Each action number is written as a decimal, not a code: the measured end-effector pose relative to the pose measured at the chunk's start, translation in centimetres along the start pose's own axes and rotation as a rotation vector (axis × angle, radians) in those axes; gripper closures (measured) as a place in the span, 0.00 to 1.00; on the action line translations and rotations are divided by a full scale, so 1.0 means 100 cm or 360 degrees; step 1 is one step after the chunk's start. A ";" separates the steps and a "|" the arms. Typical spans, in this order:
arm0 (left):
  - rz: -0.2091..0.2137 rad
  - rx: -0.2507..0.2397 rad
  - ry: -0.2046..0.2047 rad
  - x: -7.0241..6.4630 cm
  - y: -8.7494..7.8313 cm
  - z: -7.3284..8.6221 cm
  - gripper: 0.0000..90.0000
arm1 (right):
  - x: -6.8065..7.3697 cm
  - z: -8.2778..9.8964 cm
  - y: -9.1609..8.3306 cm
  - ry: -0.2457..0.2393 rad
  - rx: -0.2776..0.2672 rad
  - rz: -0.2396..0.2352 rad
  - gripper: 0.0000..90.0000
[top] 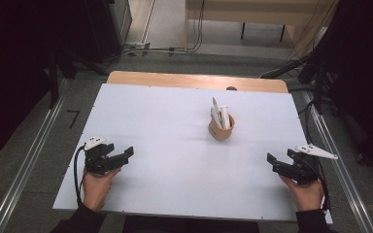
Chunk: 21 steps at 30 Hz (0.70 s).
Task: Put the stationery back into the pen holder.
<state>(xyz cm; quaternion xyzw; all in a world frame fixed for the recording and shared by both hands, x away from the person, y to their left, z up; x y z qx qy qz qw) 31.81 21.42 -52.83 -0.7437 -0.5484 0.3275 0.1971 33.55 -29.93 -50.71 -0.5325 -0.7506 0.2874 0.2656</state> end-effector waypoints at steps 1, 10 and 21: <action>-0.0001 0.0001 0.0000 0.001 0.000 0.000 0.21 | -0.001 0.001 0.000 -0.0002 -0.0003 0.0014 0.21; -0.0043 0.0002 0.0032 0.007 -0.004 0.004 0.21 | -0.012 0.007 -0.005 0.0020 -0.0003 0.0062 0.21; -0.0087 -0.0009 0.0058 0.013 -0.010 0.007 0.21 | -0.028 0.015 -0.013 0.0059 -0.0011 0.0110 0.21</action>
Point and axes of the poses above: each handheld gripper's, and its own axes: y roughly forward along the jaws, z roughly out of its underside, x roughly to its left, the point moved 8 cm from there along y, roughly forward along the jaws, and after that the axes turned 7 degrees about x, right-handed, at the moved point
